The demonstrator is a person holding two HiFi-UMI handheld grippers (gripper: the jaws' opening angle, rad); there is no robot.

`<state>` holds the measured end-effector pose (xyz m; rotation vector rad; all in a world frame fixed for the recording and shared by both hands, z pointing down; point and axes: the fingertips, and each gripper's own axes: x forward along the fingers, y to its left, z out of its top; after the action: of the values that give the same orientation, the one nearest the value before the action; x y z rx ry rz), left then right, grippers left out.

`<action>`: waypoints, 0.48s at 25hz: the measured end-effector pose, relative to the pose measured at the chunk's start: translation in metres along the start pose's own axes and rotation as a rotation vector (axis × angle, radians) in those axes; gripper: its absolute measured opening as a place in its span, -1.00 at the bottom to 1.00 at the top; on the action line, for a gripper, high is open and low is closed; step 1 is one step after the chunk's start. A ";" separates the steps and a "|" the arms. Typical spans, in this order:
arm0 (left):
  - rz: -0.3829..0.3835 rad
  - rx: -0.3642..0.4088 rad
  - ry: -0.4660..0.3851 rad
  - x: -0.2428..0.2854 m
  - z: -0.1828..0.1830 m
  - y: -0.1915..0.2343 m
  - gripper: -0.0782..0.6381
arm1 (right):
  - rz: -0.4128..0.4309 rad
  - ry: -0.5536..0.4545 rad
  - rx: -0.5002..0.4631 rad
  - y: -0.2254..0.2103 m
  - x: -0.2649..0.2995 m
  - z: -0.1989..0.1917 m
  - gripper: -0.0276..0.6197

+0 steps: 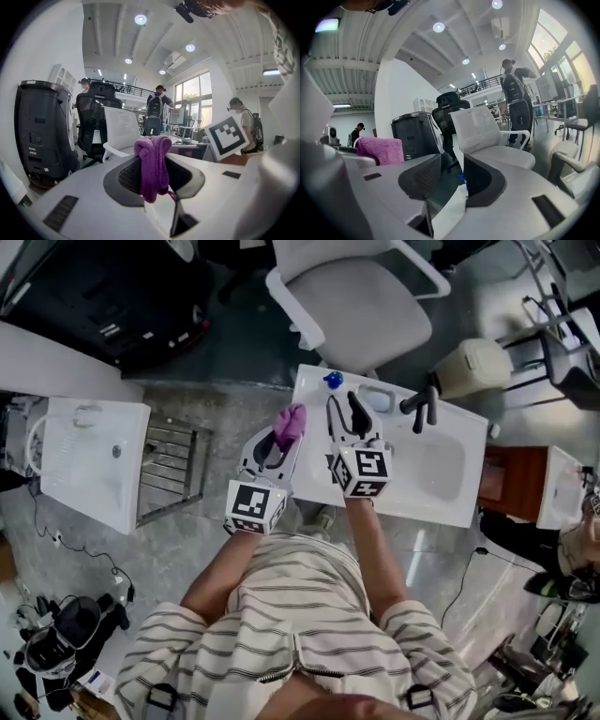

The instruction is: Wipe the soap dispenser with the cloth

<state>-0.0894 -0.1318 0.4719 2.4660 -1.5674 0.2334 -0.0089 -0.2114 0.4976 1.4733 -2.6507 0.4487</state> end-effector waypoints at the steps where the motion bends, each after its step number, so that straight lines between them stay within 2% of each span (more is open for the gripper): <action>1: 0.006 0.004 -0.006 -0.004 0.002 -0.003 -0.45 | 0.010 0.000 0.001 0.005 -0.008 0.003 -0.49; 12: 0.048 0.077 -0.104 -0.023 0.039 -0.033 -0.45 | 0.071 -0.094 -0.063 0.035 -0.070 0.062 -0.87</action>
<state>-0.0687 -0.1085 0.4254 2.5385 -1.6906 0.1793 0.0036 -0.1550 0.4166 1.4203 -2.7693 0.3041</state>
